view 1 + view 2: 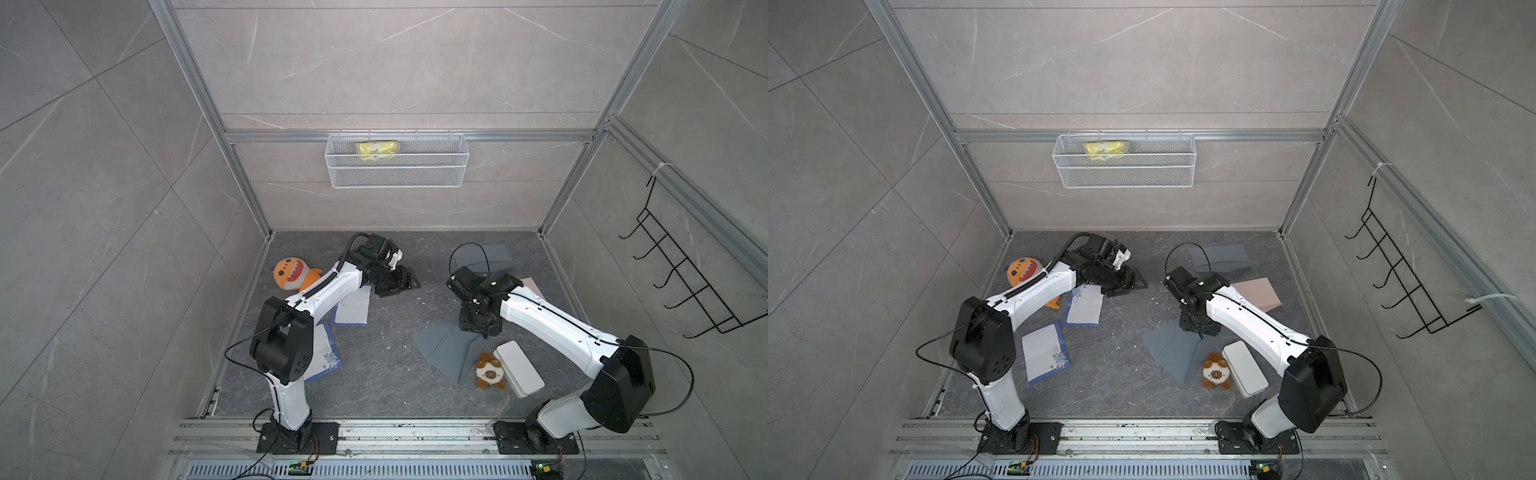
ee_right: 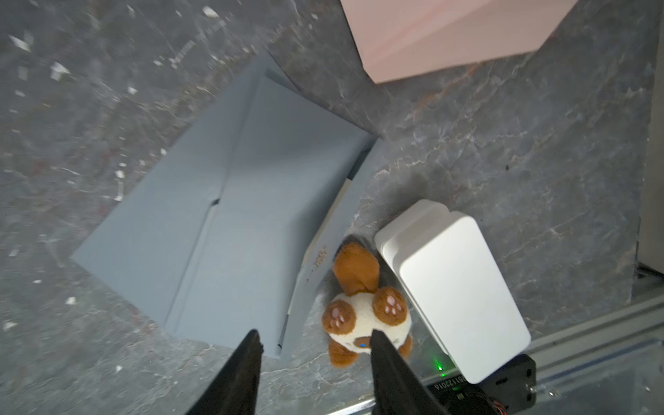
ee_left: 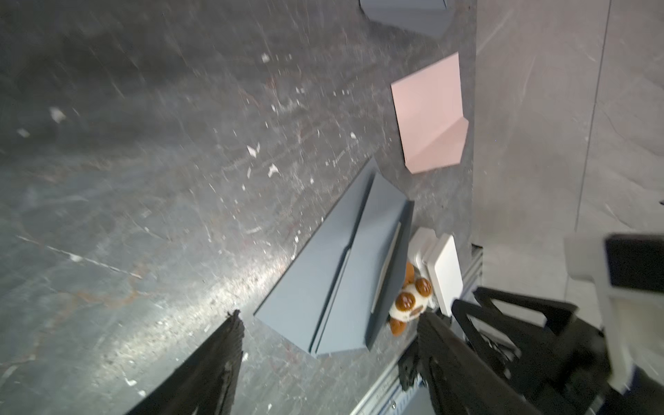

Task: Take the letter paper out of the envelope
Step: Pick up the envelope from the center of the board.

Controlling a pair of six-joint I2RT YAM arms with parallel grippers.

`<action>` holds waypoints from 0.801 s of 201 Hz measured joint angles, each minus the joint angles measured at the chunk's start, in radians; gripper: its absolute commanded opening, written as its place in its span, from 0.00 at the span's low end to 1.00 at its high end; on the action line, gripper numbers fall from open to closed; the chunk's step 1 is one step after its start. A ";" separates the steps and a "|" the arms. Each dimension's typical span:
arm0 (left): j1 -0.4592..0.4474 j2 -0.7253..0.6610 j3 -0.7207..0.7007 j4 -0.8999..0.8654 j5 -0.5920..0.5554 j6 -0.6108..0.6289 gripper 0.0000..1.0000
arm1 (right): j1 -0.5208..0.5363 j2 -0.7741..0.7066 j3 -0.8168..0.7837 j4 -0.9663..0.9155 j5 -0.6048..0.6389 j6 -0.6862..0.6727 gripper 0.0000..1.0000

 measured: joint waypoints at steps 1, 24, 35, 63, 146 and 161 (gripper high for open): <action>0.000 -0.005 -0.011 0.005 0.003 -0.002 0.80 | 0.000 0.000 -0.002 0.000 0.000 0.000 0.52; -0.001 -0.080 -0.154 0.084 0.071 -0.047 0.81 | 0.000 0.030 -0.050 0.039 0.000 0.018 0.52; -0.004 -0.116 -0.211 0.114 0.097 -0.066 0.82 | 0.000 0.045 -0.075 0.059 -0.002 0.024 0.52; -0.019 -0.196 -0.300 0.162 0.148 -0.085 0.83 | -0.003 0.077 -0.132 0.119 -0.019 0.033 0.52; -0.070 -0.306 -0.451 0.168 0.168 -0.083 0.83 | -0.063 0.125 -0.212 0.267 -0.095 0.018 0.50; -0.081 -0.321 -0.470 0.158 0.165 -0.080 0.83 | -0.062 0.125 -0.226 0.277 -0.107 0.018 0.49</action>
